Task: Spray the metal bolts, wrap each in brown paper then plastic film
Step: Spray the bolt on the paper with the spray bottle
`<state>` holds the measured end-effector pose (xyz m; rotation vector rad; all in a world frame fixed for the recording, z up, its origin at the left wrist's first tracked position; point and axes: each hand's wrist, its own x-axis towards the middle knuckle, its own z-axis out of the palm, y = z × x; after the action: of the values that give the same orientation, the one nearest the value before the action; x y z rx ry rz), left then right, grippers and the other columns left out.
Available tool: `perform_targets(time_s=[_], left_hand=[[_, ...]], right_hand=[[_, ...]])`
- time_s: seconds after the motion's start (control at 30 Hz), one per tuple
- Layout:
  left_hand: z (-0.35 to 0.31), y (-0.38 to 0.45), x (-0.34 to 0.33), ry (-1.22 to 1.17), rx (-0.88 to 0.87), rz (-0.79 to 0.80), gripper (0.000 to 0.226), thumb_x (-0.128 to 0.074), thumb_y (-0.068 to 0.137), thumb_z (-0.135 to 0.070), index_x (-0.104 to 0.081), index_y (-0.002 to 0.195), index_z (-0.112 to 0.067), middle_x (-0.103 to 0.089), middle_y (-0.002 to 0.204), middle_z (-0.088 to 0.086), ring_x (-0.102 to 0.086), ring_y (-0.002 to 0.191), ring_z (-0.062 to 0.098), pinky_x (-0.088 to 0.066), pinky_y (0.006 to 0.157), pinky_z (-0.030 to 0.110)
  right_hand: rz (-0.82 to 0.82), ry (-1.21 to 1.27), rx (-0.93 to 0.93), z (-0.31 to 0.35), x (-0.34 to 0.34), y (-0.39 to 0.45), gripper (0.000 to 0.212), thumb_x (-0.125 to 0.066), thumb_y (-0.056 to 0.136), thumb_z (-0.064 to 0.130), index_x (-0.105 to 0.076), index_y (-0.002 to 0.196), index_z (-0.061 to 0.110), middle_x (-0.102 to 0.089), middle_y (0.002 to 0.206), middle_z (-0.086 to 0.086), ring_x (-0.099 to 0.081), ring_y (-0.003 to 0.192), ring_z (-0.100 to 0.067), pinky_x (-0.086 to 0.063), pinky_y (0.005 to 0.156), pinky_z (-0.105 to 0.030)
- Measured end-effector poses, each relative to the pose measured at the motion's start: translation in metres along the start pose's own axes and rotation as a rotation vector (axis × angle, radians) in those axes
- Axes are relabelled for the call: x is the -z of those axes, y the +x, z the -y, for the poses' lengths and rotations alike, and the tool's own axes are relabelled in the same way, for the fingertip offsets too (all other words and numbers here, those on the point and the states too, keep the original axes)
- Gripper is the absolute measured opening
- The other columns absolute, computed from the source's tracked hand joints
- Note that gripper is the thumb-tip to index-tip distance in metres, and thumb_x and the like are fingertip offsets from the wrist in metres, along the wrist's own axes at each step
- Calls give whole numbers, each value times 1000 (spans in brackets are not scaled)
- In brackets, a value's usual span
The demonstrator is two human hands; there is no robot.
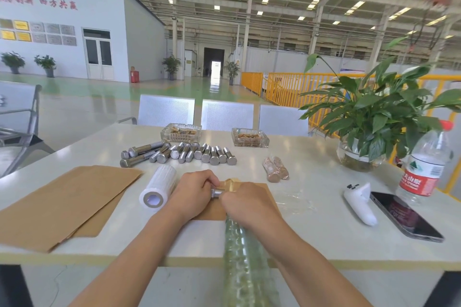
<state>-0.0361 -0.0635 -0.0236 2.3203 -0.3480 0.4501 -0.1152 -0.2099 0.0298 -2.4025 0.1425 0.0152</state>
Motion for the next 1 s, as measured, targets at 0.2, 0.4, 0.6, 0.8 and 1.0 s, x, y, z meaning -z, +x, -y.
perform_targets(time_s=[0.2,0.4,0.6,0.8,1.0], left_hand=[[0,1,-2,17,2,-9,34,-48,90,-1,-75,92,-22,-72,85,-1,-59,77,16,-35,58,16],[-3,0,0,17,25,-8,34,-48,89,0,-74,86,-21,-64,71,-5,-52,64,6,-34,52,13],[-3,-1,0,17,23,-10,34,-48,89,0,-75,86,-21,-64,71,-4,-52,62,5,-36,53,13],[-2,-1,0,15,32,-11,35,-48,88,1,-75,84,-20,-66,71,-5,-53,65,6,-35,52,12],[-4,-1,0,-32,19,-3,39,-45,85,5,-73,79,-23,-70,76,-7,-58,72,5,-37,58,11]], right_hand=[[-58,-37,-9,-16,11,4,20,-53,84,39,-53,77,20,-59,85,1,-66,90,-26,-54,78,-34],[-33,2,-65,-27,25,3,22,-55,85,31,-65,95,14,-62,93,-1,-66,93,-25,-49,73,-31],[-11,32,-55,-28,19,-3,11,-54,88,28,-59,88,18,-64,98,-2,-65,96,-25,-48,76,-31],[73,60,-24,-11,3,-9,32,-51,81,31,-71,97,13,-73,98,-5,-60,77,-24,-43,61,-27],[97,25,-14,3,-9,-9,38,-46,70,36,-68,93,17,-70,94,0,-67,90,-27,-49,71,-31]])
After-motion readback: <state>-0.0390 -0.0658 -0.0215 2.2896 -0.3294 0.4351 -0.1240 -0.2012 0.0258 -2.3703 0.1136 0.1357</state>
